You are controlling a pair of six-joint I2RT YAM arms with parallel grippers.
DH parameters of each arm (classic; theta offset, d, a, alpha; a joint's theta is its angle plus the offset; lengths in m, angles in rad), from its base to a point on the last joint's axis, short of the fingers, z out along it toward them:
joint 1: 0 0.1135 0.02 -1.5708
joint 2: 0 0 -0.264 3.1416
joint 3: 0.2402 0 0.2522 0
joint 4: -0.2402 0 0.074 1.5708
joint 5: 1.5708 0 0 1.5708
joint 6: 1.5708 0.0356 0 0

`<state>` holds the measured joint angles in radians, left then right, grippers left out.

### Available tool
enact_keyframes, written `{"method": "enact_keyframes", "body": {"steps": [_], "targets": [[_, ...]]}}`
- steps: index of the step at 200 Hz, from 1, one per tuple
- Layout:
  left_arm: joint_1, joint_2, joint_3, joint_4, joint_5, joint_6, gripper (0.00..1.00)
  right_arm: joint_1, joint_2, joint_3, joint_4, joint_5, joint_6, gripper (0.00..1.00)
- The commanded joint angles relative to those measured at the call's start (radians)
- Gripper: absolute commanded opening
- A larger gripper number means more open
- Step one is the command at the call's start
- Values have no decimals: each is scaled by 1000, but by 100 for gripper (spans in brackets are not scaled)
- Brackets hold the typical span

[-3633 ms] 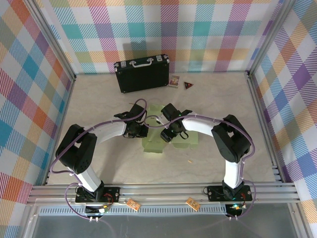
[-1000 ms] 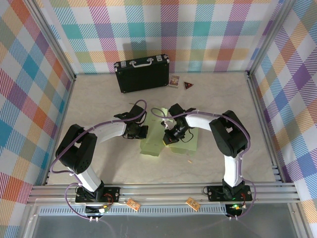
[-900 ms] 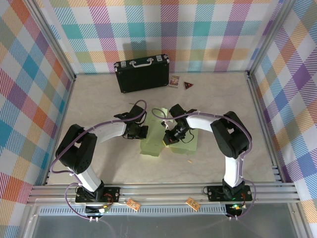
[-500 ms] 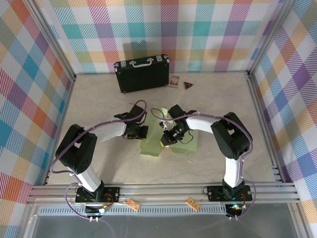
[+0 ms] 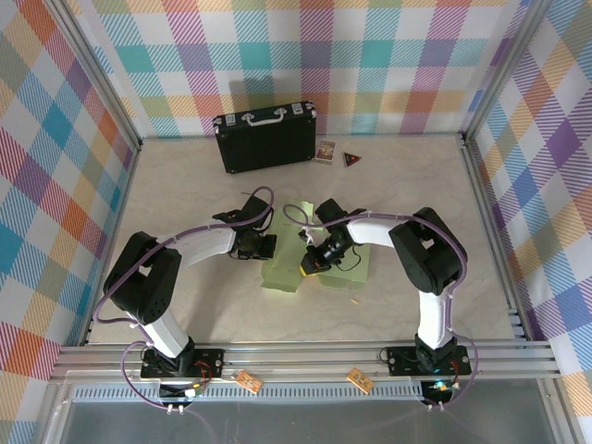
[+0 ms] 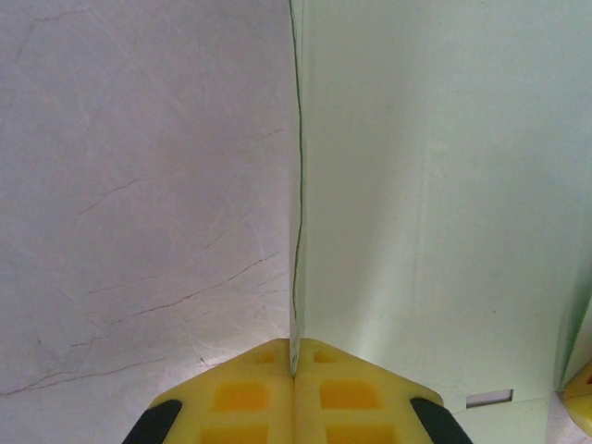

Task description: Fold the paper box

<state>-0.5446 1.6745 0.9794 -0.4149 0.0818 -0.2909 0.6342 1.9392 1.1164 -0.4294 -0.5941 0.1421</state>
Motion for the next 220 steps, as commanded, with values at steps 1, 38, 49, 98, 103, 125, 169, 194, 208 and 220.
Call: {"method": "enact_keyframes", "body": {"steps": [1,38,49,98,103,125,169,194,208,220], "targets": [[-1,0,-13,-21,9,14,0,-7,-53,-16,3,2,11,0],[-2,0,-14,-22,8,14,0,-26,-68,-56,36,-27,37,0],[-2,0,-14,-21,8,15,0,-31,-60,-69,37,-16,36,0],[-2,-1,-14,-21,9,15,0,-48,33,-95,40,66,37,0],[-1,-1,-15,-20,8,13,0,-48,40,-93,44,60,37,0],[-1,-3,-19,-17,12,10,0,-47,1,-103,90,0,37,0],[-1,-15,-22,-10,37,1,0,-47,-215,-119,148,-8,10,17],[-2,-17,-9,-24,32,2,0,-48,-324,-131,179,57,6,38],[-2,-19,-2,-26,39,2,0,-51,-376,-136,189,136,10,48],[-1,-19,2,-29,42,2,0,-57,-405,-130,185,224,12,55]]}}
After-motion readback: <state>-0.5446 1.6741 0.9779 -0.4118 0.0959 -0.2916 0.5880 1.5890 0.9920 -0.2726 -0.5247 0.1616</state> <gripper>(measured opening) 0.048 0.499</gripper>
